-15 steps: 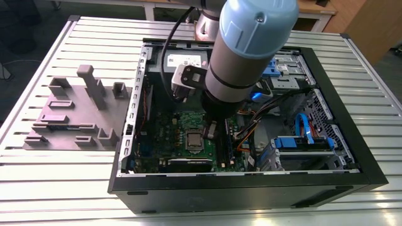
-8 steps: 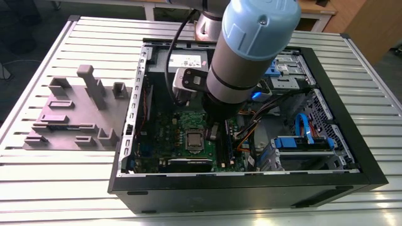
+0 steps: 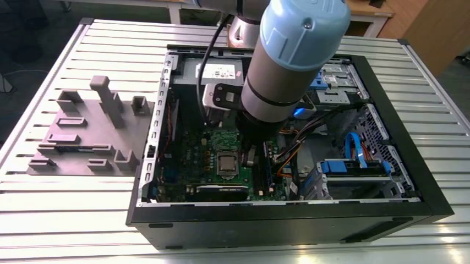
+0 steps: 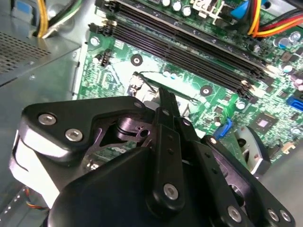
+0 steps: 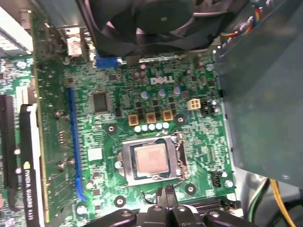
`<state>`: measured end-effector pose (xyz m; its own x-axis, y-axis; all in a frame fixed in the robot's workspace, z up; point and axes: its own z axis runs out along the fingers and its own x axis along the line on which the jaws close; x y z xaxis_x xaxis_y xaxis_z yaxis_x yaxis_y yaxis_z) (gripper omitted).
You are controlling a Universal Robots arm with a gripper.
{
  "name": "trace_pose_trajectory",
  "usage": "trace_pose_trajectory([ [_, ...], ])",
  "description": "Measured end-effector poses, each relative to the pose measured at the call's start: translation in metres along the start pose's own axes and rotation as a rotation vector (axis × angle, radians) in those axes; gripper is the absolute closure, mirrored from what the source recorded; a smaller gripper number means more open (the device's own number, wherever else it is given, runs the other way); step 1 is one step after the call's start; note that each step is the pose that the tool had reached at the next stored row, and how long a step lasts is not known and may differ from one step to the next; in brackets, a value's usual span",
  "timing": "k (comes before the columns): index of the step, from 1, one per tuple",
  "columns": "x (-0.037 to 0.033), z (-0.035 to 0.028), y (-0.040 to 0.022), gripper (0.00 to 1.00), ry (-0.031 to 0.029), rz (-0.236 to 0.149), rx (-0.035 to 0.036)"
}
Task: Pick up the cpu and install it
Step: 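Install the first cpu locking lever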
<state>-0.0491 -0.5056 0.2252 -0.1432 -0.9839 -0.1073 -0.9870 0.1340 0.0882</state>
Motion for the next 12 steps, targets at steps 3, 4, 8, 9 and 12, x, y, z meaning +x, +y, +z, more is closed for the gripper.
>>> trace_pose_trajectory([
  [3,0.0003,0.0016,-0.0002,0.90,0.0151,-0.003,0.0016],
  [4,0.0004,0.0025,-0.0002,0.90,0.0178,-0.005,0.0018],
  [8,0.0011,0.0076,-0.0007,0.90,0.0227,-0.008,0.0021],
  [9,0.0014,0.0090,-0.0008,0.90,0.0238,-0.008,0.0022],
  [12,0.0024,0.0130,-0.0012,0.90,0.0295,-0.009,0.0029],
])
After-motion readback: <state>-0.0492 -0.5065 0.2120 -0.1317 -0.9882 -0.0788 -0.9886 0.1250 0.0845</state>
